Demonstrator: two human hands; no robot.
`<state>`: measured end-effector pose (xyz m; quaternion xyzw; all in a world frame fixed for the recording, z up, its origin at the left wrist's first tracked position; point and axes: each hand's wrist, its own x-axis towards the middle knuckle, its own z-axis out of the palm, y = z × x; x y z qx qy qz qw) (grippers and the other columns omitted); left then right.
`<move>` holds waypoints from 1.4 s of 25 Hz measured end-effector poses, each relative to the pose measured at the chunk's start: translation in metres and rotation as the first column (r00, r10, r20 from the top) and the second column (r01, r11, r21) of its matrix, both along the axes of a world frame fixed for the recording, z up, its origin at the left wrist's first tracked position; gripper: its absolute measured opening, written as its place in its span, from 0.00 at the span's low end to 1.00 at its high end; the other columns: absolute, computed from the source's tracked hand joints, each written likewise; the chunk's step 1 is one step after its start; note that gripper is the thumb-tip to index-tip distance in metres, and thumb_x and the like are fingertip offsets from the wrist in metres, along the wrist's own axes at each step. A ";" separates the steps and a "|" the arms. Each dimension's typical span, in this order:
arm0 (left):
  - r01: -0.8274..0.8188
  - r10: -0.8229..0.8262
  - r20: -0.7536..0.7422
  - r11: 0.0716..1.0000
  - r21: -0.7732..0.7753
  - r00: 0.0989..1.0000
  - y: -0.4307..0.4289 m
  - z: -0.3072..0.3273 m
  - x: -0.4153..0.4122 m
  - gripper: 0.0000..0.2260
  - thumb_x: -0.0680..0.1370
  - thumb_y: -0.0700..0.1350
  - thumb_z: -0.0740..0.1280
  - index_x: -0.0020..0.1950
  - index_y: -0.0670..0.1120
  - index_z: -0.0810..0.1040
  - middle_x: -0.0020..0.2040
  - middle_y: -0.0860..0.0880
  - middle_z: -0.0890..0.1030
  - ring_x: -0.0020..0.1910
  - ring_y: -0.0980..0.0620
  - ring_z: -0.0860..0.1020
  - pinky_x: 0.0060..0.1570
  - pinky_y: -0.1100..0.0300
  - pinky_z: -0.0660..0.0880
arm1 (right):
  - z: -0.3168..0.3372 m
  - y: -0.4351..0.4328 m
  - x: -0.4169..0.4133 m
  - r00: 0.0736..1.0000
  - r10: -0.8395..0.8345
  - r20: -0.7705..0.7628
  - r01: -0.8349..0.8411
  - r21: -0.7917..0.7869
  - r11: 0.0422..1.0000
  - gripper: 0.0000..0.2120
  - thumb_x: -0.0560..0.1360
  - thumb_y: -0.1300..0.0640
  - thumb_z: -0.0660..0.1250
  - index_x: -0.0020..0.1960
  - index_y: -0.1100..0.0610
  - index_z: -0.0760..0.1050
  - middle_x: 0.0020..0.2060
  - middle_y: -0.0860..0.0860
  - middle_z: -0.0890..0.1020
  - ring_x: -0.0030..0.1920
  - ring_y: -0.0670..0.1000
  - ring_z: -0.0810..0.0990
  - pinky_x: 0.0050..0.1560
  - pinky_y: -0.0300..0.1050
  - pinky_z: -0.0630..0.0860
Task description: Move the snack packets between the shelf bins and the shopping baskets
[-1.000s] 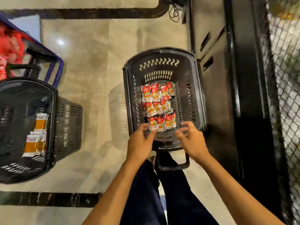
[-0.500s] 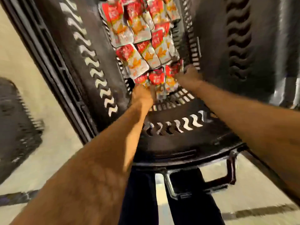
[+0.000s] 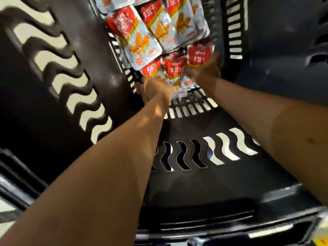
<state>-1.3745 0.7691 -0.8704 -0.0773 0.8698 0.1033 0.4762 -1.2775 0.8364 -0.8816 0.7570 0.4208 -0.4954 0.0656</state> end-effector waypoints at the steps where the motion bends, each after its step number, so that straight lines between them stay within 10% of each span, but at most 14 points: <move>1: 0.030 -0.030 -0.017 1.000 -0.008 0.999 0.001 0.003 0.000 0.20 0.79 0.47 0.59 0.68 0.38 0.68 0.69 0.39 0.67 0.68 0.42 0.68 0.66 0.52 0.67 | -0.002 0.002 0.002 0.996 -0.068 -0.056 0.068 0.001 0.998 0.43 0.62 0.56 0.79 0.69 0.61 0.57 0.62 0.57 0.74 0.60 0.55 0.75 0.62 0.54 0.73; 7: 0.095 -0.095 0.000 0.995 0.007 0.995 0.001 0.003 -0.007 0.32 0.76 0.55 0.66 0.72 0.36 0.60 0.71 0.39 0.63 0.69 0.41 0.66 0.64 0.54 0.65 | -0.002 0.005 0.007 0.963 -0.155 -0.219 0.126 -0.144 0.982 0.47 0.49 0.49 0.82 0.63 0.61 0.71 0.52 0.54 0.82 0.50 0.52 0.83 0.46 0.50 0.81; 12: 0.069 -0.069 0.008 0.996 0.054 0.998 -0.001 0.003 -0.010 0.29 0.74 0.51 0.70 0.69 0.40 0.64 0.65 0.41 0.69 0.62 0.43 0.73 0.60 0.54 0.71 | 0.009 0.000 -0.008 0.959 -0.086 -0.268 0.021 -0.237 0.971 0.23 0.63 0.63 0.78 0.56 0.63 0.76 0.50 0.53 0.82 0.48 0.50 0.82 0.49 0.45 0.80; 17: -0.059 0.057 0.017 0.989 0.134 0.998 -0.005 0.001 -0.013 0.21 0.72 0.50 0.73 0.60 0.43 0.73 0.50 0.49 0.79 0.38 0.56 0.75 0.26 0.71 0.65 | 0.002 0.016 0.000 0.964 -0.090 -0.249 -0.029 -0.439 0.898 0.33 0.57 0.56 0.80 0.59 0.61 0.74 0.51 0.53 0.82 0.50 0.53 0.82 0.40 0.44 0.79; 24: -0.113 0.106 0.046 0.977 0.181 0.993 -0.006 0.006 -0.013 0.30 0.61 0.58 0.75 0.58 0.46 0.76 0.51 0.48 0.81 0.48 0.49 0.81 0.48 0.53 0.80 | 0.008 0.011 -0.013 0.912 -0.200 -0.358 -0.009 -0.506 0.863 0.09 0.71 0.57 0.73 0.49 0.58 0.77 0.39 0.51 0.85 0.37 0.48 0.84 0.34 0.41 0.80; 29: -0.252 0.215 0.158 0.929 0.272 0.964 -0.005 0.016 -0.016 0.14 0.72 0.42 0.73 0.55 0.41 0.75 0.39 0.51 0.79 0.35 0.58 0.77 0.28 0.70 0.75 | 0.016 0.018 -0.009 0.876 -0.344 -0.338 0.074 -0.610 0.789 0.04 0.75 0.59 0.67 0.42 0.58 0.76 0.29 0.51 0.83 0.31 0.48 0.83 0.32 0.43 0.81; 35: -0.294 0.254 0.379 0.955 0.048 0.890 0.003 0.037 -0.033 0.10 0.74 0.47 0.71 0.52 0.46 0.74 0.38 0.51 0.77 0.30 0.57 0.74 0.20 0.70 0.66 | 0.038 0.029 -0.004 0.936 -0.242 -0.257 0.039 -0.606 0.794 0.05 0.72 0.58 0.71 0.41 0.58 0.76 0.26 0.50 0.82 0.27 0.47 0.82 0.31 0.42 0.81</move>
